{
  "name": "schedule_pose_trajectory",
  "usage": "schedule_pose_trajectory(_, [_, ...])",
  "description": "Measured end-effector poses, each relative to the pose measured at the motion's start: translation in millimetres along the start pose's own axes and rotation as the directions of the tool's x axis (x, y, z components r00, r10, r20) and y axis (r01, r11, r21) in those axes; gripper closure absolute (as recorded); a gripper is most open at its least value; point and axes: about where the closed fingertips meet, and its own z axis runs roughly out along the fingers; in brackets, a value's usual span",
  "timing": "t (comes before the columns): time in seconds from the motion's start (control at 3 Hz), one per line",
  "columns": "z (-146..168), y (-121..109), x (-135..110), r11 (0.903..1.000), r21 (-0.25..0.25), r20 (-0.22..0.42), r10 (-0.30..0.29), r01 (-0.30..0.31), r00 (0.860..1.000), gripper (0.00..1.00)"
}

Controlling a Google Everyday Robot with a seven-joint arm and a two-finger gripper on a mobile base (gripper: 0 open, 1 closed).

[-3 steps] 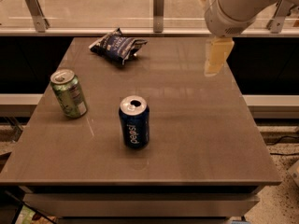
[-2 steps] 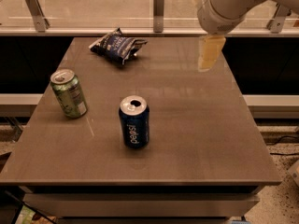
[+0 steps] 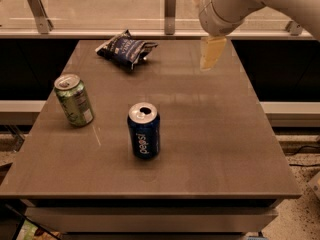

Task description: Pick blue chip bag

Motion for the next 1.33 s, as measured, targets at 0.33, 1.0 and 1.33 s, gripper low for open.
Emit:
schedule_pose_trajectory(0.33, [16.1, -9.4, -1.0, 0.9992, 0.011, 0.032, -0.039, 0.039, 0.999, 0.0])
schedule_pose_trajectory(1.0, [45.5, -19.5, -6.1, 0.9937, 0.039, 0.11, -0.109, 0.105, 0.988, 0.0])
schedule_pose_trajectory(1.33, [59.4, -24.1, -15.6, 0.9885, 0.054, 0.156, -0.148, 0.141, 0.977, 0.0])
